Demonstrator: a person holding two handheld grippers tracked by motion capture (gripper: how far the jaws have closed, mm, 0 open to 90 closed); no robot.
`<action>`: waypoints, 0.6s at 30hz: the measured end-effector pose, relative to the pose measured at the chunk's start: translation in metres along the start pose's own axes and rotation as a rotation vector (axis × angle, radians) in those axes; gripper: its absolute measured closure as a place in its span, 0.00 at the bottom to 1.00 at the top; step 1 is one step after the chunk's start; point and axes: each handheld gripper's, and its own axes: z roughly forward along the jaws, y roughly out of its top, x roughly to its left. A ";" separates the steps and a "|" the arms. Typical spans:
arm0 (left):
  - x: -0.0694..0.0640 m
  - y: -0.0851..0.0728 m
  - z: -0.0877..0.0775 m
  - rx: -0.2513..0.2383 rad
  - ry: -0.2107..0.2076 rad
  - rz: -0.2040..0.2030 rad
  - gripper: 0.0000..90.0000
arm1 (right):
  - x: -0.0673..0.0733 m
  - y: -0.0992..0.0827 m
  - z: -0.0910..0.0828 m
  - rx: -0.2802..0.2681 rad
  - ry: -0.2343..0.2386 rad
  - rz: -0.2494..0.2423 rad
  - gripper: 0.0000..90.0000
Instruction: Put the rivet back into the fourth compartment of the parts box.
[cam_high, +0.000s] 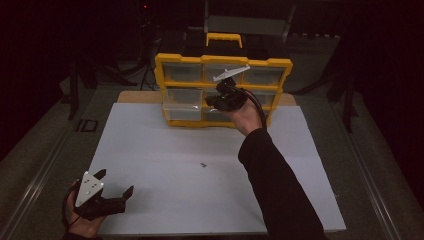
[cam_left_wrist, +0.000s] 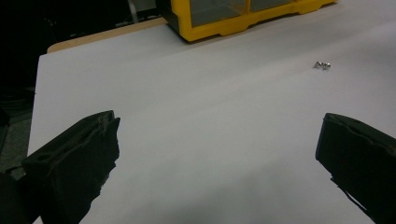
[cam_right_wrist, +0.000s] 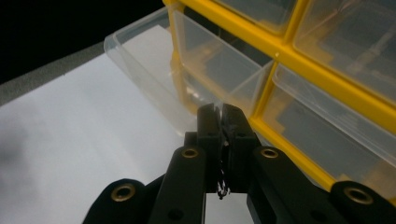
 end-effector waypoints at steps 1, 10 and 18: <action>0.000 0.000 0.000 0.000 0.000 0.000 0.00 | 0.000 0.001 0.000 -0.008 0.000 0.000 0.97; 0.001 0.000 -0.001 -0.004 0.002 -0.005 0.00 | 0.007 0.011 0.009 -0.043 0.005 0.014 0.97; 0.001 0.000 -0.001 -0.005 0.001 -0.005 0.00 | 0.006 0.014 0.017 -0.062 -0.002 0.044 0.97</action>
